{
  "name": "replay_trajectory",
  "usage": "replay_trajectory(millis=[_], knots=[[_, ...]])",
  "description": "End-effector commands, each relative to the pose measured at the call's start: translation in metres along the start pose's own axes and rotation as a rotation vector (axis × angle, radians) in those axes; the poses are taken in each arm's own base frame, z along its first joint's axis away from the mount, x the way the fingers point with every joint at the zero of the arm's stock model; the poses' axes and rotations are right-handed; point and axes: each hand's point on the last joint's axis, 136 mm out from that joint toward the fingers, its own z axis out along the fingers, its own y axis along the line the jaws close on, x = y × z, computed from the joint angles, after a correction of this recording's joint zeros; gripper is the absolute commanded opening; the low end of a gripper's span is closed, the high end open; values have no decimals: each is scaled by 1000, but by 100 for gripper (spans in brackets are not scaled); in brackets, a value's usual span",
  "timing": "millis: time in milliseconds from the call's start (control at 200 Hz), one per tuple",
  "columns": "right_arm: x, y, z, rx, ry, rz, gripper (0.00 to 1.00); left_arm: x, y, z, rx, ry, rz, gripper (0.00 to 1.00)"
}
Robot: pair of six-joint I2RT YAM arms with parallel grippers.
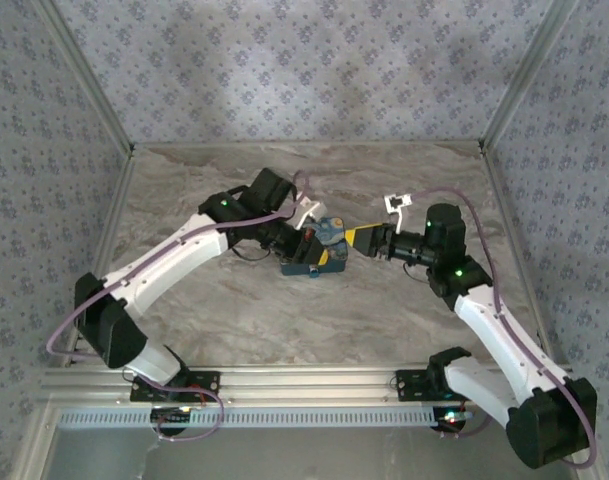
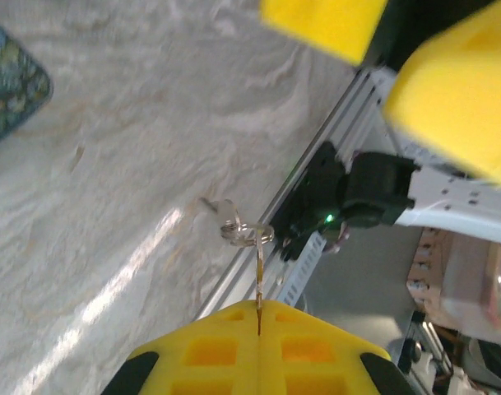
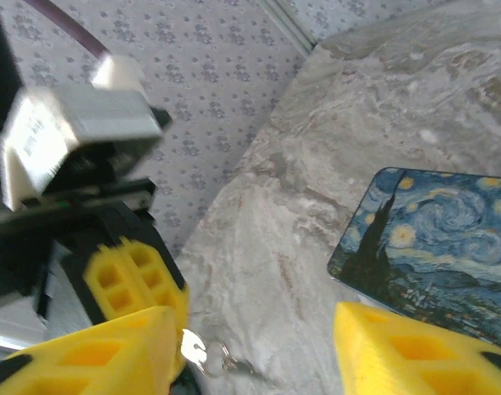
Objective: Unlock a padlock with a key
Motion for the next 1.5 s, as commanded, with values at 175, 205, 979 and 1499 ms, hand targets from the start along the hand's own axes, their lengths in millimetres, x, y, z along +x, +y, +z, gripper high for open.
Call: replay_trajectory(millis=[175, 205, 979, 1499], knots=[[20, 39, 4, -312, 59, -54, 44, 18, -42, -30, 100, 70, 125, 0], [23, 45, 3, -329, 72, -72, 44, 20, -45, -31, 108, 74, 131, 0], [36, 91, 2, -453, 167, -143, 40, 21, -64, -37, 181, 63, 190, 0], [33, 84, 5, -397, 153, -171, 0, 10, -50, -48, 109, -19, 178, 13]])
